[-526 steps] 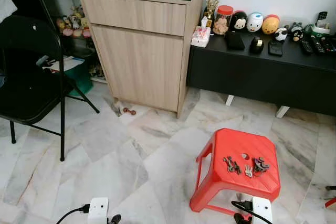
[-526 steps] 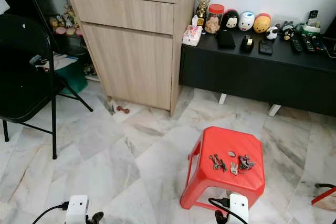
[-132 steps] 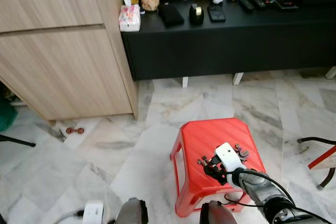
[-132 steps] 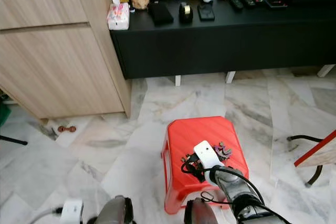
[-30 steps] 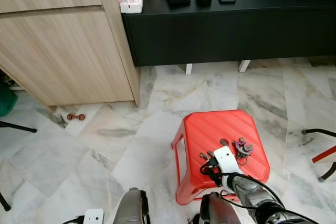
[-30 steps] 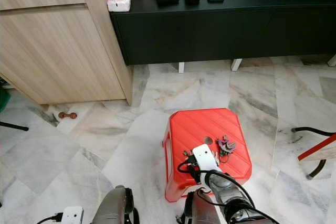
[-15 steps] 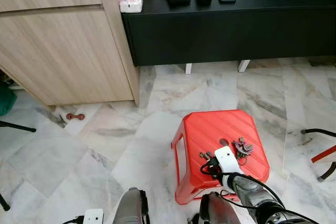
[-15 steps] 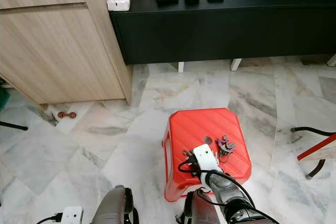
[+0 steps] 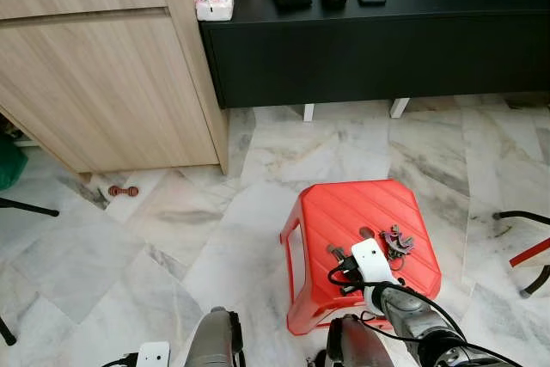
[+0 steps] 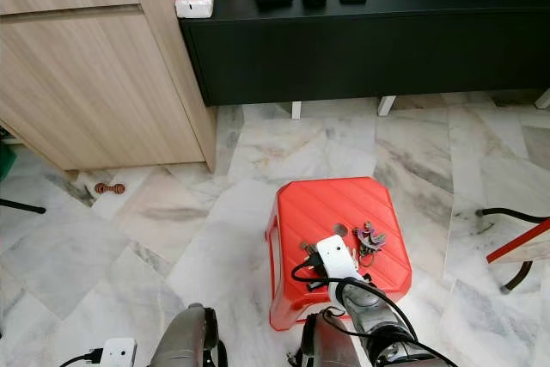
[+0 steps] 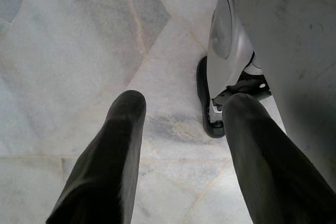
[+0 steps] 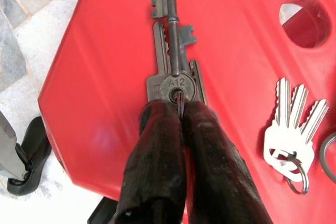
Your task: Hang keys on a hook
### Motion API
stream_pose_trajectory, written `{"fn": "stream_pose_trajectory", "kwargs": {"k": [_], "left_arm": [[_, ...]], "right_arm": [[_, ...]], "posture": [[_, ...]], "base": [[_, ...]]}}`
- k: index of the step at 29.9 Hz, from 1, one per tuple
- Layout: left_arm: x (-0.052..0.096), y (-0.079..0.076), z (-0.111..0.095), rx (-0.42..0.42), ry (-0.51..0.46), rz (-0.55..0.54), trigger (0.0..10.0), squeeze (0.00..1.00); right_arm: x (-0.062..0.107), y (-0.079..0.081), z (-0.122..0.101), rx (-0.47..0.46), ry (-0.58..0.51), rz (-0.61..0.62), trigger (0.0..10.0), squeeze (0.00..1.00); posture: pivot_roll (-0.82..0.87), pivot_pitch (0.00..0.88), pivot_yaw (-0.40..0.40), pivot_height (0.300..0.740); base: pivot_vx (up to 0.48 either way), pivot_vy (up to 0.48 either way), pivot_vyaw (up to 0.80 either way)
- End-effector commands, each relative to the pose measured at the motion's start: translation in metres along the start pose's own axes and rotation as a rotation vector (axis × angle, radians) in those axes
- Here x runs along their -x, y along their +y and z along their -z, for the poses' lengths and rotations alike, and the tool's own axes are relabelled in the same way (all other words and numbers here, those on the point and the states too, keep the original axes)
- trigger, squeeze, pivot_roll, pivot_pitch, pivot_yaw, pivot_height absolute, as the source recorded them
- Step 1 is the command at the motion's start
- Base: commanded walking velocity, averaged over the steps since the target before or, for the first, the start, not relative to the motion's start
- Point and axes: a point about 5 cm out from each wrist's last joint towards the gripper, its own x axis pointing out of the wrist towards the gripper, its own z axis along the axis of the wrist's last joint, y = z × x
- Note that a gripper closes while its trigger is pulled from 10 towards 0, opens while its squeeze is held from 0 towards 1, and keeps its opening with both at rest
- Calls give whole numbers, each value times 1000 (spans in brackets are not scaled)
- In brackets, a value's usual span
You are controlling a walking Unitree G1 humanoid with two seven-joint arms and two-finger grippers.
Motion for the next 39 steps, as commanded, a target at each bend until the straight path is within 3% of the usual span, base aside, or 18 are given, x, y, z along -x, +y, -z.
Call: {"fn": "stream_pose_trajectory", "kwargs": {"k": [1, 8, 15, 24, 30, 31, 32, 39], "left_arm": [[4, -6, 13, -5, 47, 20, 10000, 0], [1, -6, 8, -7, 42, 16, 10000, 0], [-2, -7, 0, -18, 29, 20, 10000, 0], [-7, -7, -10, -19, 17, 17, 10000, 0], [-9, -7, -16, -16, 13, 13, 10000, 0], [-9, -7, -16, -12, 14, 11, 10000, 0], [-9, -7, -17, -7, 14, 9, 10000, 0], [-10, -6, -18, 5, 14, 1, 10000, 0]], "right_arm": [[0, 1, 2, -21, -6, 6, 0, 0], [3, -19, -41, -101, -238, 146, 0, 0], [9, -24, -63, -150, -409, 197, 0, 0], [24, -28, -83, -186, -624, 246, 0, 0], [27, -26, -70, -186, -618, 259, 157, 0], [26, -25, -63, -180, -591, 264, 3176, 0], [27, -25, -57, -186, -581, 272, 10000, 0], [37, -25, -52, -212, -643, 320, 10000, 0]], "posture": [[136, 237, -33, 642], [128, 217, -29, 642], [120, 195, -23, 642], [107, 150, -16, 642], [94, 119, -11, 642], [91, 112, -10, 642], [93, 105, -9, 642], [84, 78, -4, 642]], "base": [[0, 0, 0], [0, 0, 0], [0, 0, 0], [0, 0, 0], [0, 0, 0], [0, 0, 0], [0, 0, 0], [0, 0, 0]]}}
